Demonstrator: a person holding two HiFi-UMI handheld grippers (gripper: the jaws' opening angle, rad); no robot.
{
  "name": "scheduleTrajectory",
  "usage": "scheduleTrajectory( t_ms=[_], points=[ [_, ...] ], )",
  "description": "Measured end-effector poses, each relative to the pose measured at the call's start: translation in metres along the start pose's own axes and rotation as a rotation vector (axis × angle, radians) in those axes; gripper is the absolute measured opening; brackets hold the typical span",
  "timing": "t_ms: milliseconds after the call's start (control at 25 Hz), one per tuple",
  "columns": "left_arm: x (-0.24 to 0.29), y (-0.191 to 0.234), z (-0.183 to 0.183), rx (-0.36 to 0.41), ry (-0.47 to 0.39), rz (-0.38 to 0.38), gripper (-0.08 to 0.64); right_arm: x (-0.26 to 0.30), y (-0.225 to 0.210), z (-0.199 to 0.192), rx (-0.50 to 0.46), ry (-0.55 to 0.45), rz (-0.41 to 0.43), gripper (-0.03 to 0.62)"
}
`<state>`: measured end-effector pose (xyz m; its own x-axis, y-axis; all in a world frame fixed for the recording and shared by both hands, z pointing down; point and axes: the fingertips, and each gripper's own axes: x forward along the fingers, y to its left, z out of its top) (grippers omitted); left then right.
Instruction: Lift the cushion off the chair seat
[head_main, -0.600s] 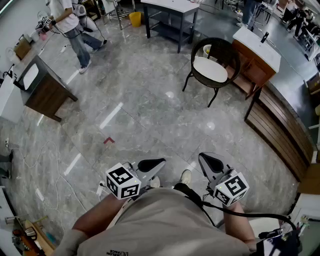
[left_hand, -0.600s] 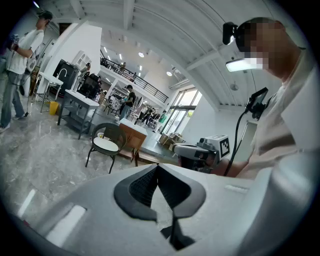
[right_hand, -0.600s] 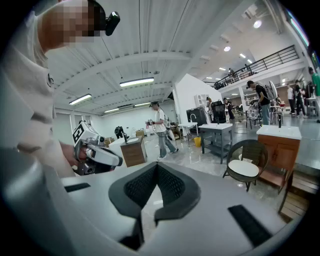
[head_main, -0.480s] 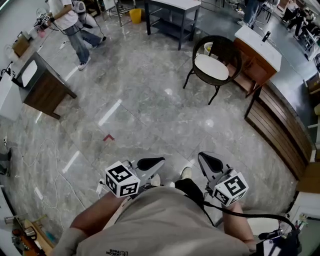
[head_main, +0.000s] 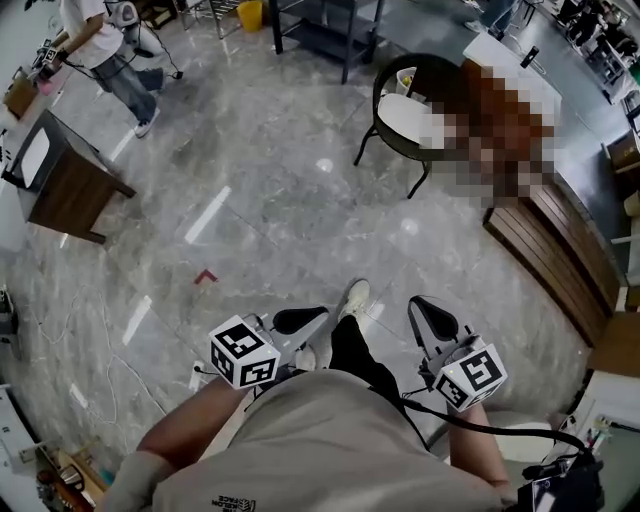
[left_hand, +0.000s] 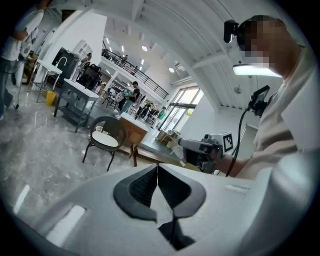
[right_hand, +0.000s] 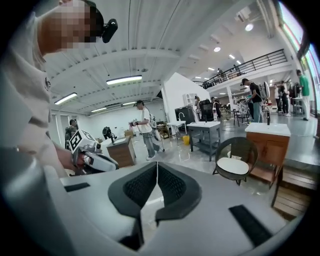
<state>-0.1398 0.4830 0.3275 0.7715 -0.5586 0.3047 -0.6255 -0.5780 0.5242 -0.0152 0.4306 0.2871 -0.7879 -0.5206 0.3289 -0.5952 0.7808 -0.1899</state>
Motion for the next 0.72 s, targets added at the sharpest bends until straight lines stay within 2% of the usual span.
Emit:
scheduleTrajectory(
  t_ms=[120, 240, 360, 520, 720],
  points=[
    [0.040, 0.025, 0.026, 0.000, 0.005, 0.010, 0.008, 0.021, -0.053, 0.012, -0.013, -0.025, -0.013, 0.018],
    [0.082, 0.050, 0.063, -0.021, 0.009, 0.027, 0.009, 0.044, -0.109, 0.036, -0.025, -0.049, -0.018, 0.100],
    [0.124, 0.073, 0.102, -0.002, 0.020, 0.039, 0.014, 0.059, -0.161, 0.061, -0.056, -0.067, -0.035, 0.139],
    [0.187, 0.102, 0.147, 0.006, 0.015, 0.037, 0.051, 0.072, -0.227, 0.078, -0.076, -0.082, -0.041, 0.146],
    [0.255, 0.136, 0.174, -0.066, 0.038, -0.009, 0.063, 0.078, -0.286, 0.095, -0.048, -0.095, -0.089, 0.146]
  ],
)
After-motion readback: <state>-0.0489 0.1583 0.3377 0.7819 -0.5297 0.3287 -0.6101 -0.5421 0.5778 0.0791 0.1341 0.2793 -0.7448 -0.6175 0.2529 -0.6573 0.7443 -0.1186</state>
